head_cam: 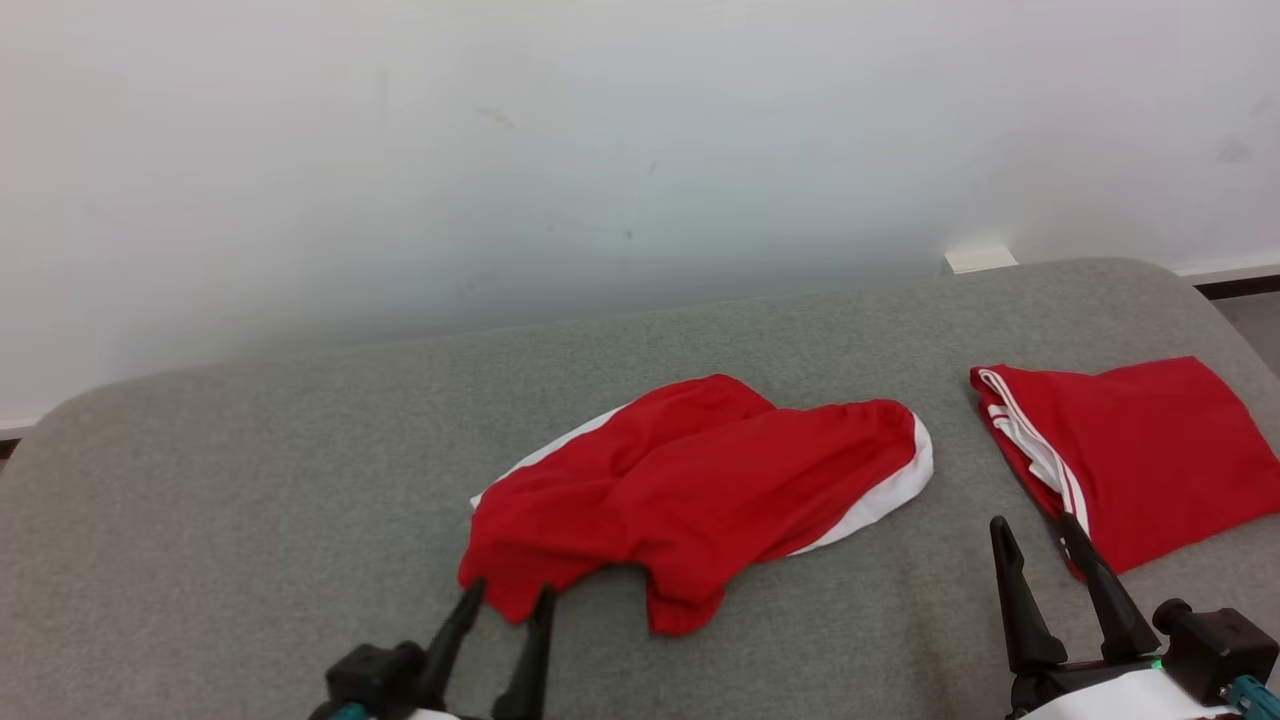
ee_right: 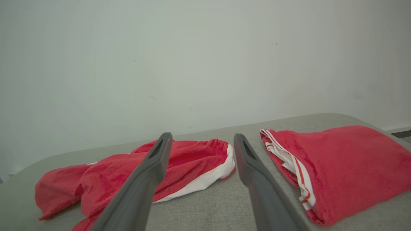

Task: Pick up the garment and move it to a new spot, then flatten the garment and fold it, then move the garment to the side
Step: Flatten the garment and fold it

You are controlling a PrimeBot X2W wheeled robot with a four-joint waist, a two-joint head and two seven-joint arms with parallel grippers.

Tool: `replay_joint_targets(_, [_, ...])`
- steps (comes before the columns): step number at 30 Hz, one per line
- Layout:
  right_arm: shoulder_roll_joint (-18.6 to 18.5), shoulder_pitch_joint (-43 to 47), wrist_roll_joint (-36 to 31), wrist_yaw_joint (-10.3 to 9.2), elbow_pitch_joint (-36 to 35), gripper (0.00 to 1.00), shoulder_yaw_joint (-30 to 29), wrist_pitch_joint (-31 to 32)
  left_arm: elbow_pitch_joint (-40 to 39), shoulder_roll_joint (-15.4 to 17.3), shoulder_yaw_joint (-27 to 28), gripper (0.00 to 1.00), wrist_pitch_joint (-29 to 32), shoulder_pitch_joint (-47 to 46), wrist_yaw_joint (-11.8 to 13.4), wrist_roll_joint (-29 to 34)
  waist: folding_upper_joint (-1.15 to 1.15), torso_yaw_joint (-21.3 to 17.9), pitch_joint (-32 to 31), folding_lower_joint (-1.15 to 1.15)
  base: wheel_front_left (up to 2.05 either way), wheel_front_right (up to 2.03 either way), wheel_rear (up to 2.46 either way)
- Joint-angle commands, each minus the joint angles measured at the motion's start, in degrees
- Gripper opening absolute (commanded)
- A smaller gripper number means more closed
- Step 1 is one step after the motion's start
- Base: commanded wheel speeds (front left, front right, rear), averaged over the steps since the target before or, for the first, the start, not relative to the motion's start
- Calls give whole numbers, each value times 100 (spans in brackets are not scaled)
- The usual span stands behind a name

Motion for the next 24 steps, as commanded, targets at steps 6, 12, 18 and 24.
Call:
replay_joint_targets(6, [-4, 53, -98, -12, -47, 100, 2, -6, 492, 75, -788, 100, 302, -282, -3, -195, 0, -241, 14, 0, 0, 0, 0])
replay_joint_targets(12, [51, -35, -114, -12, -13, 100, 30, -5, 1118, 107, -1254, 100, 746, -750, -4, -477, 0, -510, 102, 0, 0, 0, 0])
replay_joint_targets(18, [150, -106, -57, -12, 89, 100, 128, -8, 1956, 125, -1421, 100, 1049, -1206, -4, -783, 0, -824, 187, 0, 0, 0, 0])
replay_joint_targets(24, [181, -126, -24, -12, 141, 100, 166, -9, 2540, 101, -1444, 100, 1041, -1504, -5, -932, 0, -1015, 232, 0, 0, 0, 0])
